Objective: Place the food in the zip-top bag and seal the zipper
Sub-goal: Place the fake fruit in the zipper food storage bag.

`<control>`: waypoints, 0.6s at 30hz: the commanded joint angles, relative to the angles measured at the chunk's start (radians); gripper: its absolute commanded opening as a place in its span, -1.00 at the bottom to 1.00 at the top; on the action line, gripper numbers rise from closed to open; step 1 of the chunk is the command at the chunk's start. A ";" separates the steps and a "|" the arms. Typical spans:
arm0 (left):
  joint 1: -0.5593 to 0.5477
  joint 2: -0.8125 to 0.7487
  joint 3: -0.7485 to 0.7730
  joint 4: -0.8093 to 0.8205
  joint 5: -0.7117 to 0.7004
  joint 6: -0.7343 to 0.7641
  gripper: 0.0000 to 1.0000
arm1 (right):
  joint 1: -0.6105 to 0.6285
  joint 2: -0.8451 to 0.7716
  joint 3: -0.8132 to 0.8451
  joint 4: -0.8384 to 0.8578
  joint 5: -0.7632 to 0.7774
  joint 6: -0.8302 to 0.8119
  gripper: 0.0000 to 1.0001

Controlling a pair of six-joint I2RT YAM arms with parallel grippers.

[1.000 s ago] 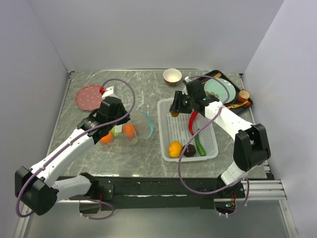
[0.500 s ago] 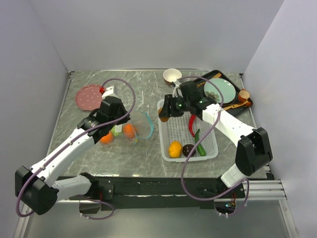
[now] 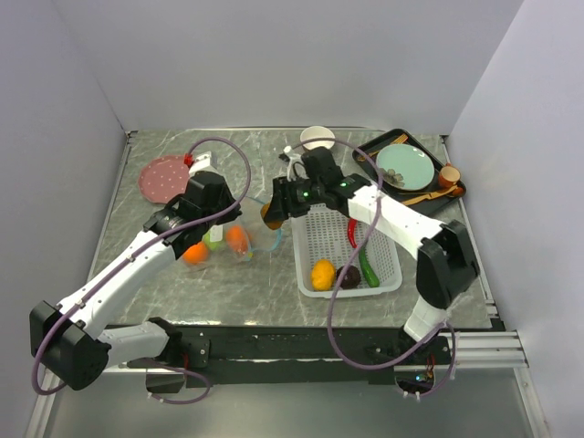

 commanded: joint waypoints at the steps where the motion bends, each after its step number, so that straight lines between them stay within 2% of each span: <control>1: 0.002 -0.023 0.042 0.011 -0.009 0.012 -0.94 | 0.036 0.068 0.101 -0.009 -0.031 -0.019 -0.60; 6: 0.002 -0.027 0.033 0.016 -0.004 0.007 -0.95 | 0.064 0.110 0.145 -0.024 -0.025 -0.021 -0.58; 18: 0.002 -0.058 0.025 0.020 -0.015 0.007 -0.92 | 0.096 0.179 0.224 -0.058 -0.014 -0.016 -0.36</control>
